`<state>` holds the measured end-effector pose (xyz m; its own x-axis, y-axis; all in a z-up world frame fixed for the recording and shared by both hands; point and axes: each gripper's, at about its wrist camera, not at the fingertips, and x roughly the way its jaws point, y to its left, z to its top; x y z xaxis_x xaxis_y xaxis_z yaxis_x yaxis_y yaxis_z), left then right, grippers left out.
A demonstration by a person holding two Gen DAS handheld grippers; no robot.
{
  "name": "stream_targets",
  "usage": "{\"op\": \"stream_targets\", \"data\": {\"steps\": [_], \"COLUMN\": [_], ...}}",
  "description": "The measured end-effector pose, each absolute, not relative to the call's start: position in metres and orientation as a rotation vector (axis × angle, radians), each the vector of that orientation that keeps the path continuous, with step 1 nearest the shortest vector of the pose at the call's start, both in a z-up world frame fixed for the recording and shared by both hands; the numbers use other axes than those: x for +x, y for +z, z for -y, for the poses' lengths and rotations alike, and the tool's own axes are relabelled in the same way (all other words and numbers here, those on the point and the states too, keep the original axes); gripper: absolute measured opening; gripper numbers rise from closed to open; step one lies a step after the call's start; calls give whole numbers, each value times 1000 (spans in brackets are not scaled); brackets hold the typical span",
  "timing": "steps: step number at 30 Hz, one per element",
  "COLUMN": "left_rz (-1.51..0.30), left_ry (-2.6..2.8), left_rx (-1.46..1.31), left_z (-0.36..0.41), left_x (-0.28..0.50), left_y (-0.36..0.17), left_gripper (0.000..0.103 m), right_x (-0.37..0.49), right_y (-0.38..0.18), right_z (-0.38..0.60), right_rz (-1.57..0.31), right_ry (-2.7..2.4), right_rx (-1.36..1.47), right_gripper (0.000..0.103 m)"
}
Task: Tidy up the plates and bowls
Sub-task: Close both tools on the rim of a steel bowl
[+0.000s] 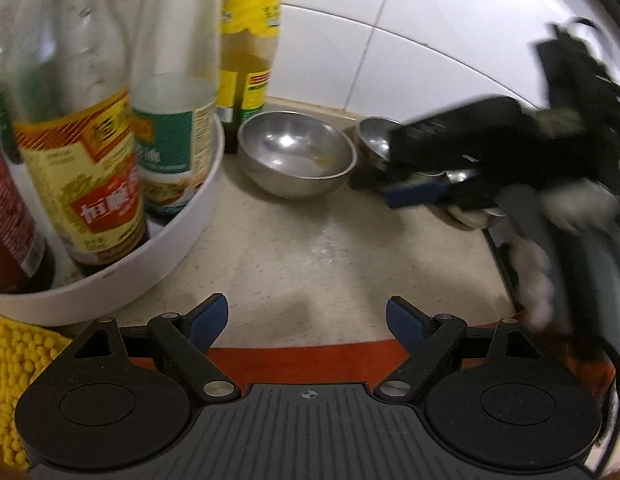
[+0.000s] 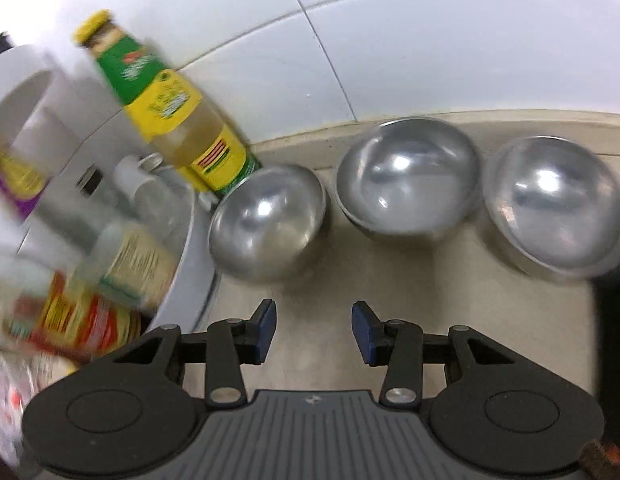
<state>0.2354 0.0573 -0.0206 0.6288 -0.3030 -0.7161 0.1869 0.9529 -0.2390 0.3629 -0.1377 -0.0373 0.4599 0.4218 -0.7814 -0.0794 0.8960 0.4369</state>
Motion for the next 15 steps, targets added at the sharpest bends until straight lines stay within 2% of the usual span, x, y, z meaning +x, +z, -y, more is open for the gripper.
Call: {"op": "stream_targets", "data": {"steps": [2,3,10,11,13,15], "left_rz": [-848,-850,-865,-869,-872,-863], "left_ry": [-280,-277,-289,-288,-291,-298], "left_rx": [-160,-168,-181,-181,-177,-165], "left_z": [-62,-64,-68,-66,-64,-64], "left_x": [237,238,244,245,248,247], "left_y": [-23,-24,-29,-29,-30,-27], "left_gripper": [91,92,93,93,93,93], "right_x": [380,386,407,410,412,411], "right_y": [-47,-50,-63,-66,-72,-74], "right_z": [127,125,115,115,116,120], "right_rz": [-1065,-1071,-1115,-1138,-1169,-1174], "right_ry": [300,311,299,308,313,330], "right_rx": [374,397,404,418,424,409], "right_gripper": [39,48,48,47,34,27]}}
